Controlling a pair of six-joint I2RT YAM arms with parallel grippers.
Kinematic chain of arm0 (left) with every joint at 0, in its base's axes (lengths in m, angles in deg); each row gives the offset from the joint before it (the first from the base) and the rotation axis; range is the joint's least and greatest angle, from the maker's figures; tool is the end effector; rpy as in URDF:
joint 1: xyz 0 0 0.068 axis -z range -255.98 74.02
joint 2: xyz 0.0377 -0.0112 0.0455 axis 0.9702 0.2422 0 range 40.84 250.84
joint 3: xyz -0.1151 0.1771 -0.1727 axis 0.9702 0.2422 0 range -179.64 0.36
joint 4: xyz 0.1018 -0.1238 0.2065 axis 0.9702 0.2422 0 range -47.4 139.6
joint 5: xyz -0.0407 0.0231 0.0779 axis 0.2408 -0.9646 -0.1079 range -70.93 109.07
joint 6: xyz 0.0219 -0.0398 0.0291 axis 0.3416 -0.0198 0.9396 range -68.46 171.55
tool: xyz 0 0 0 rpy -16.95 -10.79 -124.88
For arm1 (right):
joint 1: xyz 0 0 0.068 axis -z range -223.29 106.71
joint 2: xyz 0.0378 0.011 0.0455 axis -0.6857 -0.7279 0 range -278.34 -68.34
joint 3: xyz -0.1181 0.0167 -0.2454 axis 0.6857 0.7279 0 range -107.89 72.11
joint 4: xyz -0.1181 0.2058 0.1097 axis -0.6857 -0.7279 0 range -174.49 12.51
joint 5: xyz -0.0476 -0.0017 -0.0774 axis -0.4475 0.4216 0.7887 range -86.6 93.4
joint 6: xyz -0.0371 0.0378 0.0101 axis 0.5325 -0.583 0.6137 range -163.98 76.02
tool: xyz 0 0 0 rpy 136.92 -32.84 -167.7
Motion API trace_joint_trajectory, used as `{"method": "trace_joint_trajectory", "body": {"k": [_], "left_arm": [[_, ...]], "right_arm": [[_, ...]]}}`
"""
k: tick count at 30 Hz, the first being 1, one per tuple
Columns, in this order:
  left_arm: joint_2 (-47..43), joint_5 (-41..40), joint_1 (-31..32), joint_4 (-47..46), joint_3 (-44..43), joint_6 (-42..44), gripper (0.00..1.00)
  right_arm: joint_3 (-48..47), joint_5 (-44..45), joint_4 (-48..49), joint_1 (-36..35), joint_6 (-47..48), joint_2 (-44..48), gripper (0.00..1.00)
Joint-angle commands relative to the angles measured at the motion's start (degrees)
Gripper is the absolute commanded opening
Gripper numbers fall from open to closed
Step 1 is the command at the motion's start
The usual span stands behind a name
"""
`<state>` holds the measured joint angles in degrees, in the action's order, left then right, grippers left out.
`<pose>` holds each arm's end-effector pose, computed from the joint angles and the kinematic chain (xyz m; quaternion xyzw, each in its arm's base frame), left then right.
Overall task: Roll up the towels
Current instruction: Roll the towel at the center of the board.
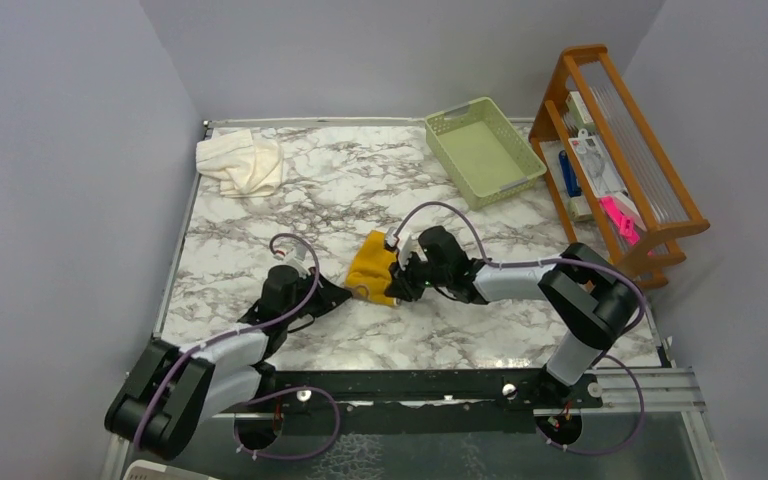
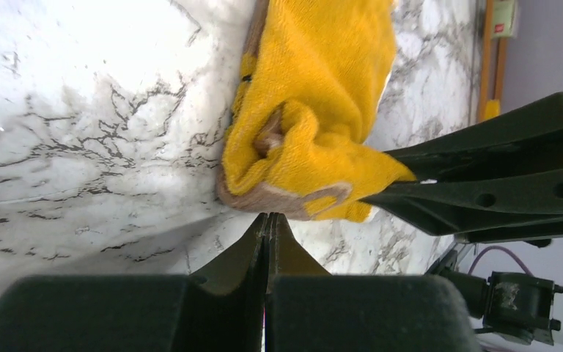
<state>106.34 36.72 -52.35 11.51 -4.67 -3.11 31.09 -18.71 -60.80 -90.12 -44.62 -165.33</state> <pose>0.1582 -0.0811 0.1172 -0.1535 0.8427 -0.4176 0.3032 0.2103 0.2438 0.1384 -0.4234 0.7836 0.3278 0.3150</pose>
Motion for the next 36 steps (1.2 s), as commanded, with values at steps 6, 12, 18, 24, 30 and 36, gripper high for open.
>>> {"method": "trace_joint_trajectory", "body": {"k": [6, 12, 18, 24, 30, 36], "left_arm": [[-13.86, -3.41, -0.27, 10.87, -2.70, 2.46, 0.00], [-10.07, -1.63, -0.25, 9.71, -3.98, 4.47, 0.00], [-4.35, -1.04, -0.14, 5.66, -4.64, 6.08, 0.00], [3.23, 0.21, -0.09, 0.84, -6.83, 7.21, 0.00], [6.07, 1.67, -0.15, -0.60, -8.67, 7.23, 0.00], [3.35, 3.86, -0.17, -0.55, -10.24, 7.64, 0.00]], "right_arm": [[-7.51, -23.88, -3.94, 3.85, -6.60, -7.65, 0.09], [-9.21, -30.64, -4.56, 6.92, -15.52, -11.79, 0.02], [-10.04, -34.46, -5.80, 8.60, -19.83, -17.06, 0.02], [-11.56, -32.81, -9.61, 8.59, -18.59, -20.47, 0.02], [-12.02, -30.21, -12.96, 8.65, -16.75, -21.45, 0.02], [-12.53, -29.99, -13.12, 8.60, -16.79, -22.13, 0.02]]}}
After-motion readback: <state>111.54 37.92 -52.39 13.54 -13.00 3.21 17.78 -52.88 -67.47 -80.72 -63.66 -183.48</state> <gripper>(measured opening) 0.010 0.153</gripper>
